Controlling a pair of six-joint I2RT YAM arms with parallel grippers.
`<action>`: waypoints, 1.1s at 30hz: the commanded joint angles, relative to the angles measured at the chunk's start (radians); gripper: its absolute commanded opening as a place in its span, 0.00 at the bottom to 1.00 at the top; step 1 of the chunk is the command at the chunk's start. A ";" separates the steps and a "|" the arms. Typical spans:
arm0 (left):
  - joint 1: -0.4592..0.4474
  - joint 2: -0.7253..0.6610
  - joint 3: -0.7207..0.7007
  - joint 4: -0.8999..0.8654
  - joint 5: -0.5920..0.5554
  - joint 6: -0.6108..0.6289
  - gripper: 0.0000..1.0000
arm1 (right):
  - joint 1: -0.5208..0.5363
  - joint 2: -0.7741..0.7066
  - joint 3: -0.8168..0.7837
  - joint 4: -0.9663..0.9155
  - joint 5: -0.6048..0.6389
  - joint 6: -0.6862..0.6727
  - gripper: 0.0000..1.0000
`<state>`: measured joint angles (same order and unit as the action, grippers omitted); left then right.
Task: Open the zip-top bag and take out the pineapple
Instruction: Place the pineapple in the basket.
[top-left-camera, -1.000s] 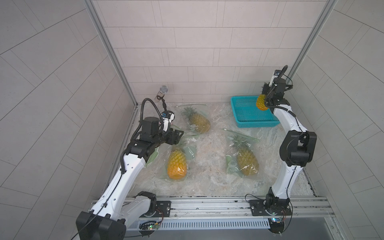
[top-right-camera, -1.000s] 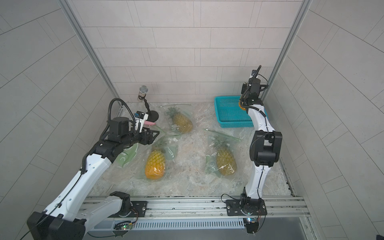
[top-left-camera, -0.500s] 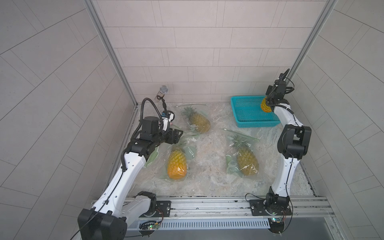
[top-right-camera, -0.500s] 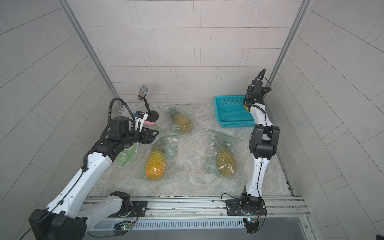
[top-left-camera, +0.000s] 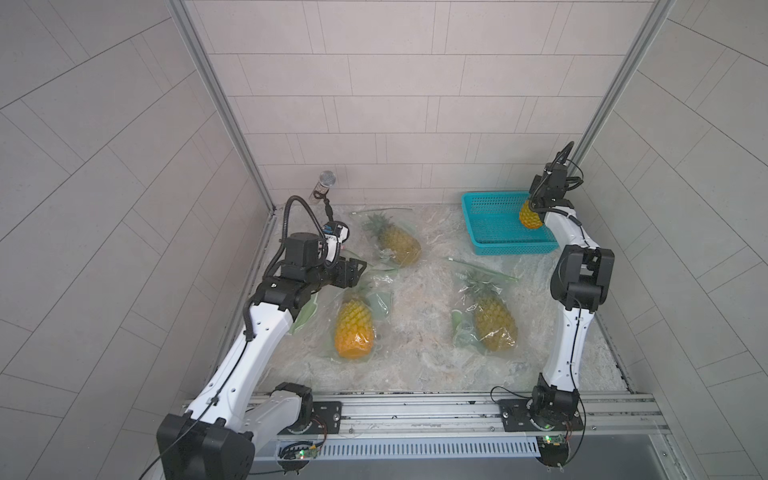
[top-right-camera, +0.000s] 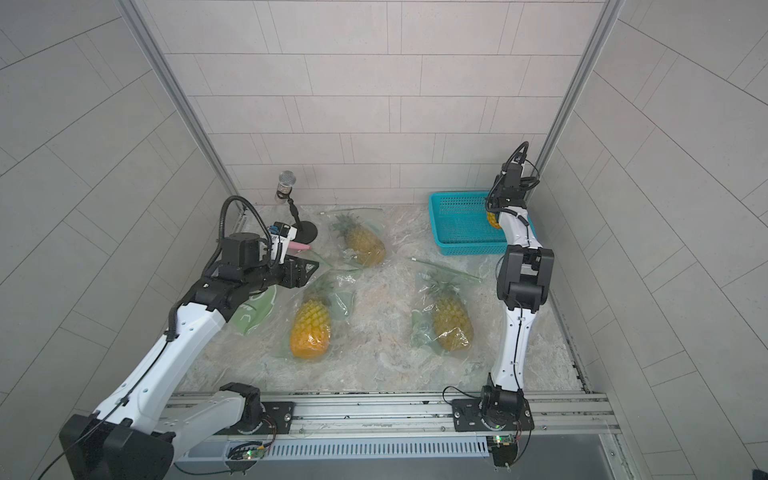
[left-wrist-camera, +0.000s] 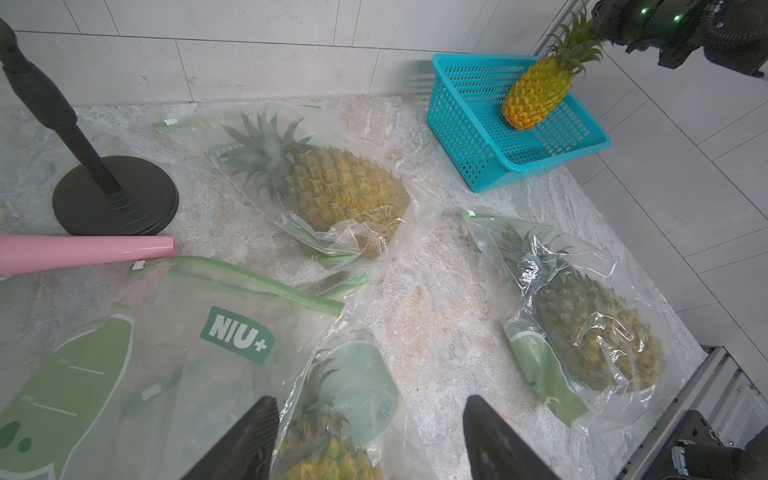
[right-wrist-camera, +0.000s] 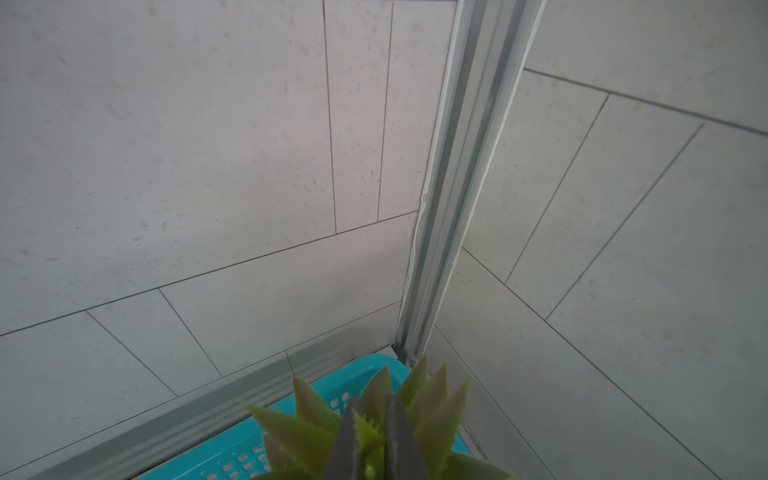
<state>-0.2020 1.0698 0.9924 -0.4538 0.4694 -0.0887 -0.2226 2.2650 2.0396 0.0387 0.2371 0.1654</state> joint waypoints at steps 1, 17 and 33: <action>0.007 -0.002 -0.009 0.009 -0.006 0.010 0.74 | -0.011 0.006 0.048 0.029 0.030 0.022 0.00; 0.007 0.005 -0.006 0.007 -0.002 0.009 0.74 | -0.012 -0.017 0.024 0.002 0.023 0.036 0.41; -0.015 0.023 0.017 -0.070 -0.083 0.009 0.72 | 0.009 -0.391 -0.281 -0.002 -0.144 0.092 0.70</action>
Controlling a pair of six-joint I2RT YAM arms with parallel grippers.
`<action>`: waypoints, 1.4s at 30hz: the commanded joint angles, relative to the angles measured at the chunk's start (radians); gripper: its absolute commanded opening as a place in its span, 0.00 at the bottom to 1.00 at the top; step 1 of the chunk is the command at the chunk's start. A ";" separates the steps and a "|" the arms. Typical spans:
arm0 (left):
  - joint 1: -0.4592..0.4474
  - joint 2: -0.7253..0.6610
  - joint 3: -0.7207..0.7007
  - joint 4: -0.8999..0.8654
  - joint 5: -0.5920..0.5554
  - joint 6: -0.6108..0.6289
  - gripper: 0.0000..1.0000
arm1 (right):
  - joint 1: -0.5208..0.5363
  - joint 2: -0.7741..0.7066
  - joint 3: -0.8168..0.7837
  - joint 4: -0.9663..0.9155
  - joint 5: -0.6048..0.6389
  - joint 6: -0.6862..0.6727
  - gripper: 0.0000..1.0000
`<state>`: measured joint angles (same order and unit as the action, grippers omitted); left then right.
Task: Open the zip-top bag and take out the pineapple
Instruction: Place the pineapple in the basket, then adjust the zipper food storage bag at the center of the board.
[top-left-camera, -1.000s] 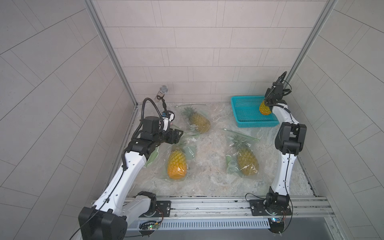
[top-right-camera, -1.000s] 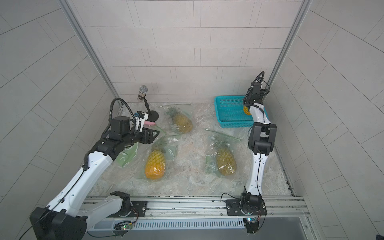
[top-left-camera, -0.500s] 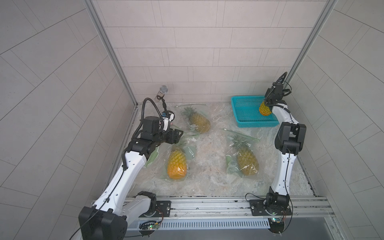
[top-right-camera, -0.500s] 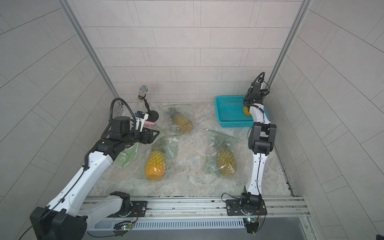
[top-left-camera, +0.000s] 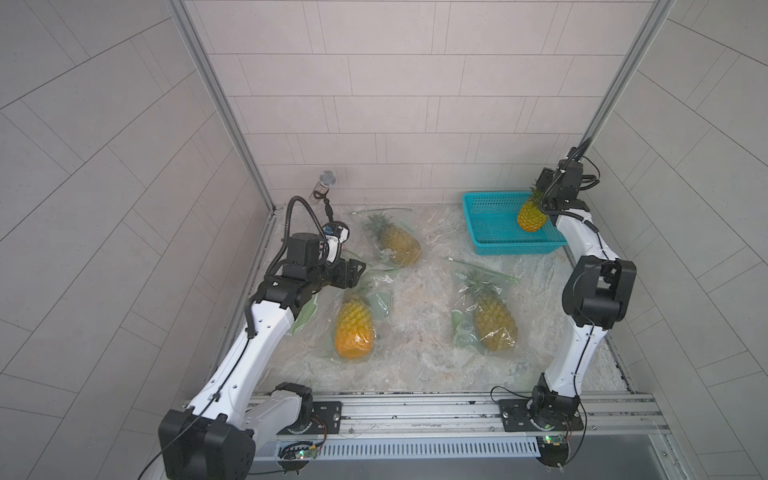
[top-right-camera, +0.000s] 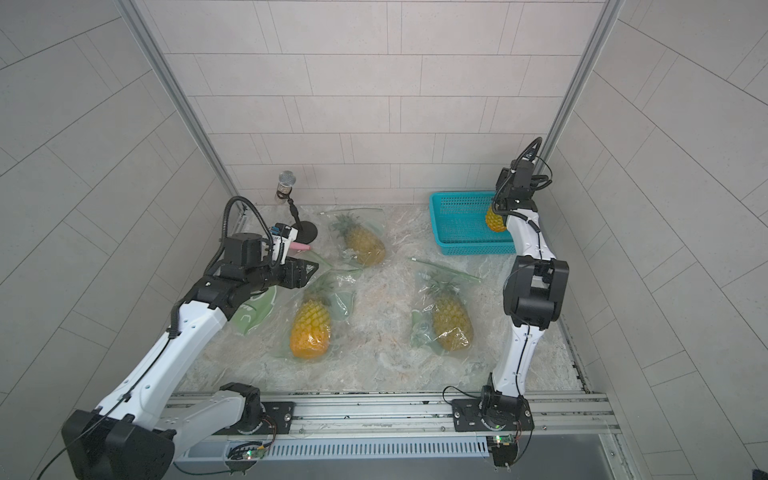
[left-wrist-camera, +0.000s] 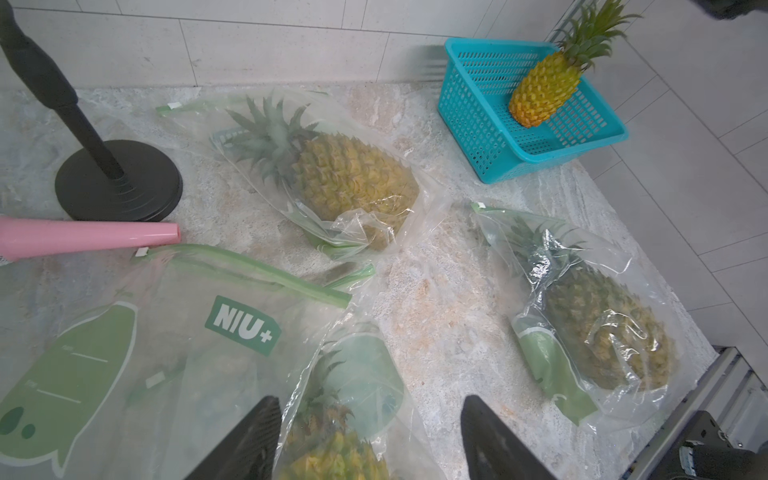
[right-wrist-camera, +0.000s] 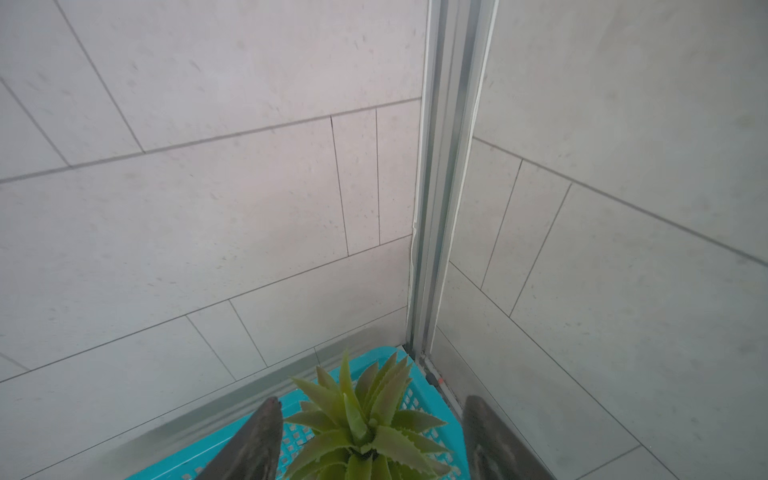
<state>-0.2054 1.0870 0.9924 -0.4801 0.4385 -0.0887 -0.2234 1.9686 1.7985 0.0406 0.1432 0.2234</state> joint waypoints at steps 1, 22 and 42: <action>-0.015 0.007 0.020 -0.058 -0.068 0.004 0.71 | 0.013 -0.122 -0.062 -0.018 -0.061 0.042 0.70; -0.141 0.123 -0.026 -0.228 -0.147 -0.149 0.51 | 0.237 -0.692 -0.554 -0.286 -0.137 0.081 0.72; -0.210 0.354 0.035 -0.239 -0.265 -0.159 0.53 | 0.314 -0.818 -0.747 -0.294 -0.273 0.114 0.73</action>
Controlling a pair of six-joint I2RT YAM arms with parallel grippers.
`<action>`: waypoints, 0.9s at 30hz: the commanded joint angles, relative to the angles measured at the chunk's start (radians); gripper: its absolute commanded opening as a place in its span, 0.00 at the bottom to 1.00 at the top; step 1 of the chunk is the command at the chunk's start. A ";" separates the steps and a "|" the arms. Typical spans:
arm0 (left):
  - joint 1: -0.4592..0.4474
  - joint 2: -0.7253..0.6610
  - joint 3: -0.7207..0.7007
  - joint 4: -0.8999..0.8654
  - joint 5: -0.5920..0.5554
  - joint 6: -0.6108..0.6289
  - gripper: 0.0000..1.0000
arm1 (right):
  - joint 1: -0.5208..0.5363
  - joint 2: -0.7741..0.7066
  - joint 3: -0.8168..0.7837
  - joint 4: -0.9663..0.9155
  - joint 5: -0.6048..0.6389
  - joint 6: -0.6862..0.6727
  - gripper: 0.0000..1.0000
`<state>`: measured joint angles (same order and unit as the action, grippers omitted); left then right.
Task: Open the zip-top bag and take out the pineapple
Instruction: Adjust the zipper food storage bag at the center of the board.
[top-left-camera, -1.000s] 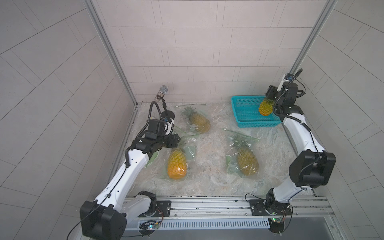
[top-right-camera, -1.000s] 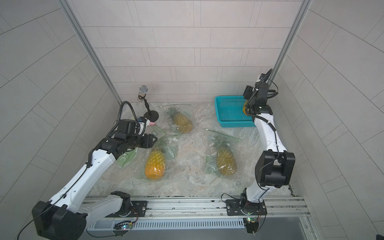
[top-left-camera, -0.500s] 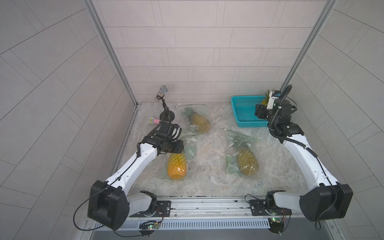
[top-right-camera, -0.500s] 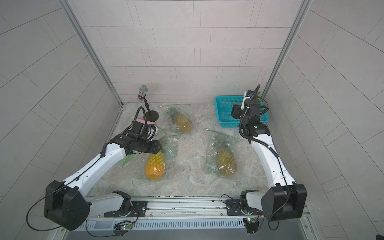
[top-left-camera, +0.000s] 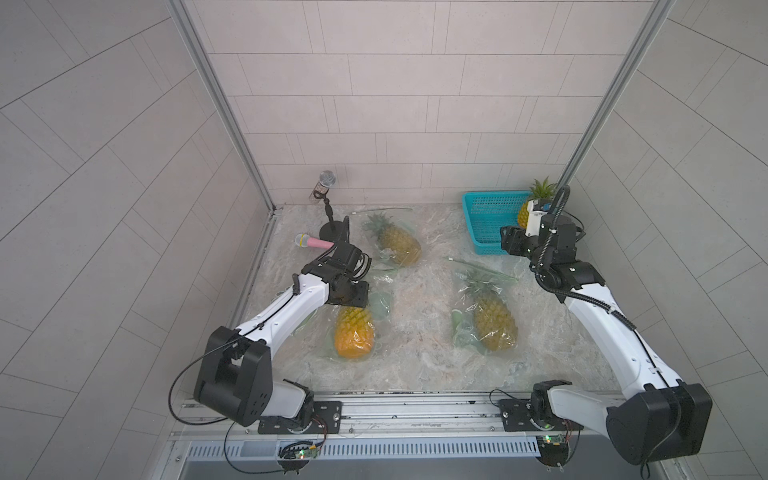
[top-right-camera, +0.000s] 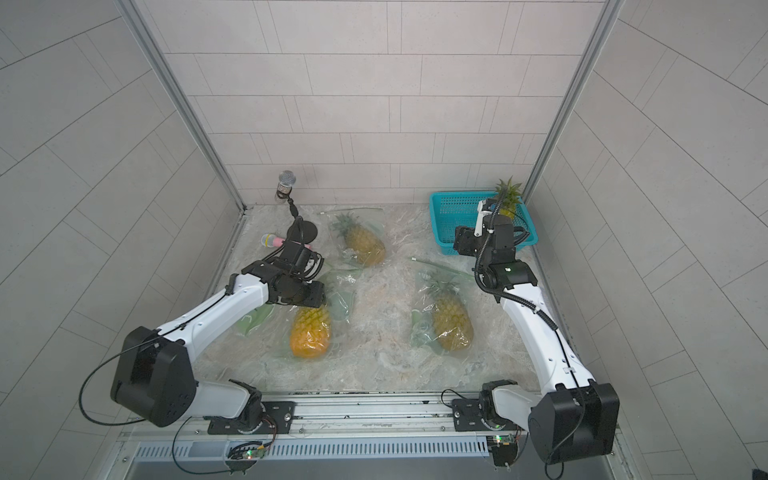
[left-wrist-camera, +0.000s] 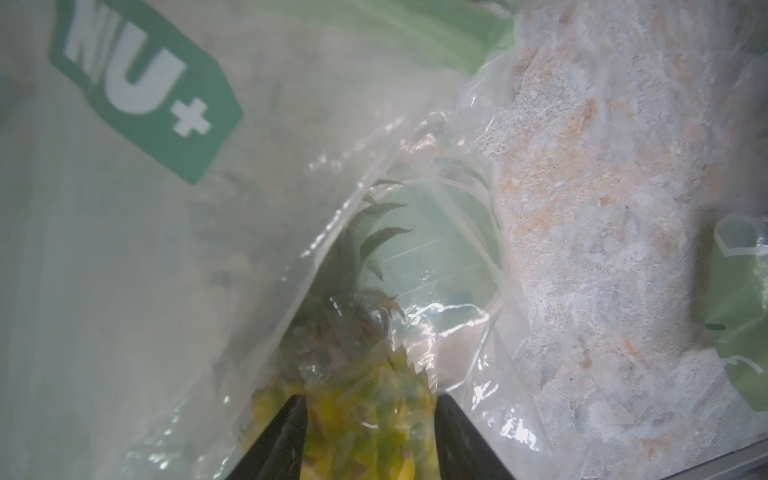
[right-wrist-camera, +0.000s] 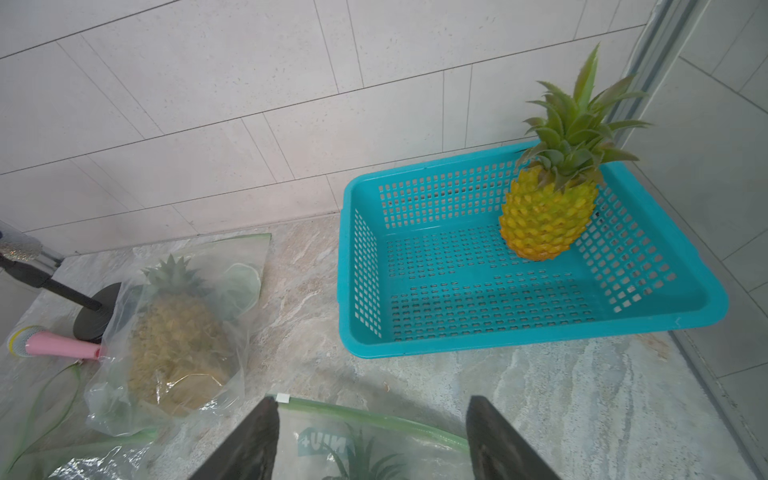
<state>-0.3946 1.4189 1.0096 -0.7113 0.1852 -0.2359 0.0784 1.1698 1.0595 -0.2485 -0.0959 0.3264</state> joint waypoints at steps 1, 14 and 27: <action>-0.027 0.029 0.017 -0.005 -0.010 -0.014 0.52 | 0.015 -0.020 -0.012 -0.005 -0.039 0.011 0.73; -0.082 0.071 0.027 0.005 0.070 -0.004 0.00 | 0.022 -0.026 -0.021 -0.016 -0.066 -0.007 0.73; -0.086 -0.077 0.085 0.019 0.311 0.057 0.00 | 0.053 0.004 -0.012 0.015 -0.244 -0.044 0.74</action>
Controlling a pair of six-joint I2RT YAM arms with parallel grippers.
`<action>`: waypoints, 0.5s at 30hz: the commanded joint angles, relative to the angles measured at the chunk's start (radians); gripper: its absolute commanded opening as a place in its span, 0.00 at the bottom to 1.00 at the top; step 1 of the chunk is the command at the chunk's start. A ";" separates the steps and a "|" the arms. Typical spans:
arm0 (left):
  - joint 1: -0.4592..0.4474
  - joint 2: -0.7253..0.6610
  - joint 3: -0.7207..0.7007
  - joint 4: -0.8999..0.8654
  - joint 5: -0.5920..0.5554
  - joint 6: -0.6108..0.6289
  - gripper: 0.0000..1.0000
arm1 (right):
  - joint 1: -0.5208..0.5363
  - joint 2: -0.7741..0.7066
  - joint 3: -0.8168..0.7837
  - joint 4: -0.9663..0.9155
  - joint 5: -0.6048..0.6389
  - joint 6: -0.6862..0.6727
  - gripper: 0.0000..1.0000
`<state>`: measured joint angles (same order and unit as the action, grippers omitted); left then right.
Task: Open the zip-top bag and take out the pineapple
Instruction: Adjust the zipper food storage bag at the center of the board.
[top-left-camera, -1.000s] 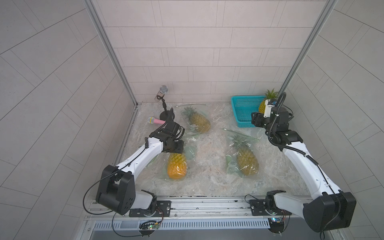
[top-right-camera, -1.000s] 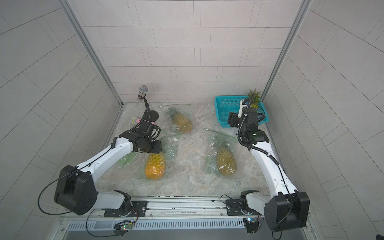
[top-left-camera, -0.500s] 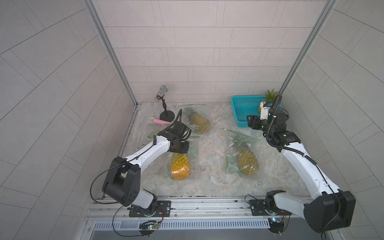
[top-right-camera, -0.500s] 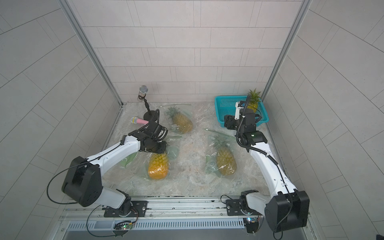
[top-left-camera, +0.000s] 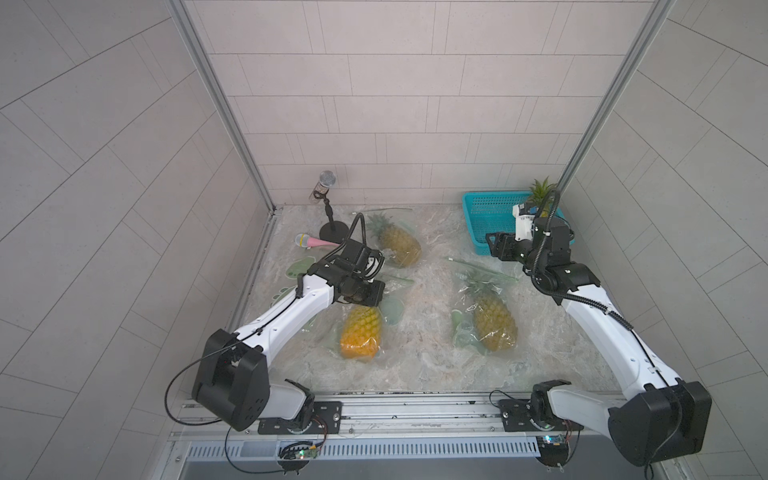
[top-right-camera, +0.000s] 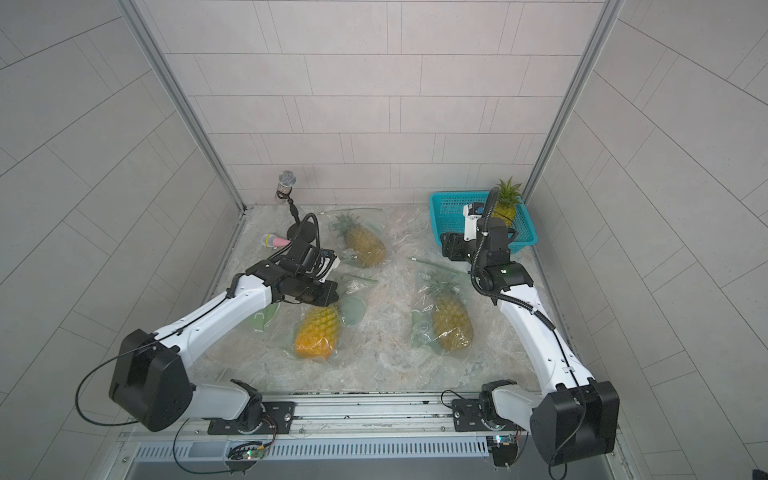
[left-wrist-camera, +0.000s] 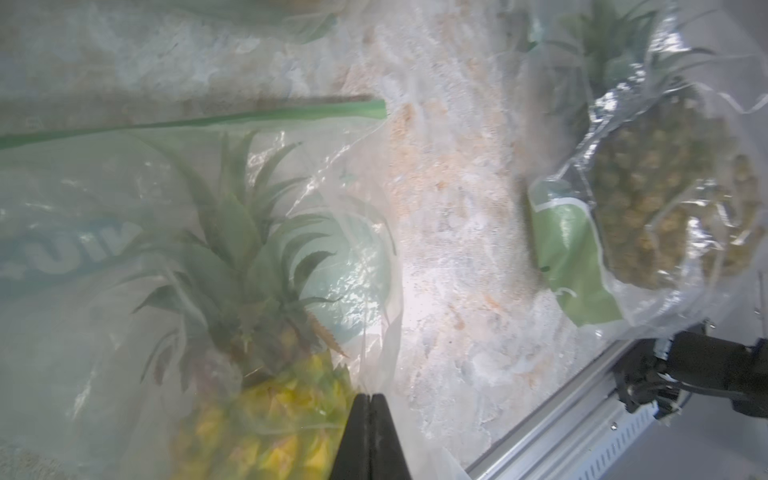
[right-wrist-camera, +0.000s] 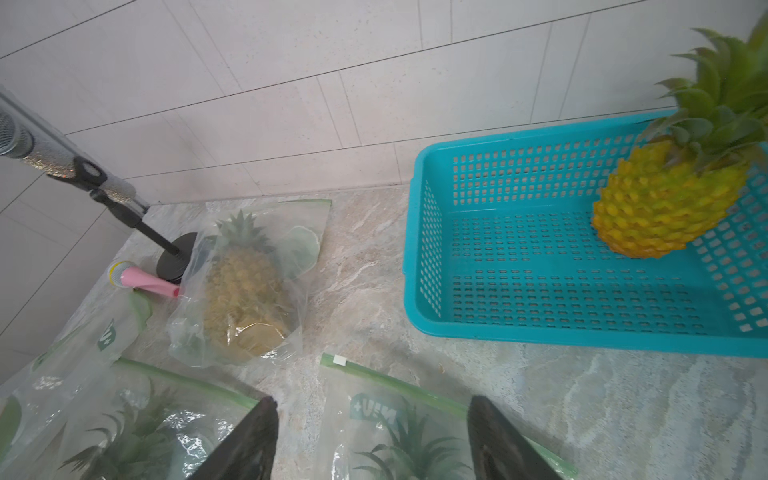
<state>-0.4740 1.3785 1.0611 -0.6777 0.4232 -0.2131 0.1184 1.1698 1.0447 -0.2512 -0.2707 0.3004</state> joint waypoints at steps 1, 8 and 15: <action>-0.007 -0.042 0.038 -0.015 0.077 0.040 0.00 | 0.016 0.010 0.005 0.016 -0.080 -0.018 0.74; -0.007 -0.083 0.051 -0.013 0.152 0.090 0.00 | 0.045 0.075 0.036 0.011 -0.250 -0.035 0.72; -0.006 -0.119 0.047 -0.002 0.165 0.115 0.00 | 0.106 0.196 0.113 -0.094 -0.411 -0.080 0.70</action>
<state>-0.4744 1.2984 1.0752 -0.7071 0.5491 -0.1329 0.2016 1.3334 1.1141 -0.2893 -0.5747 0.2577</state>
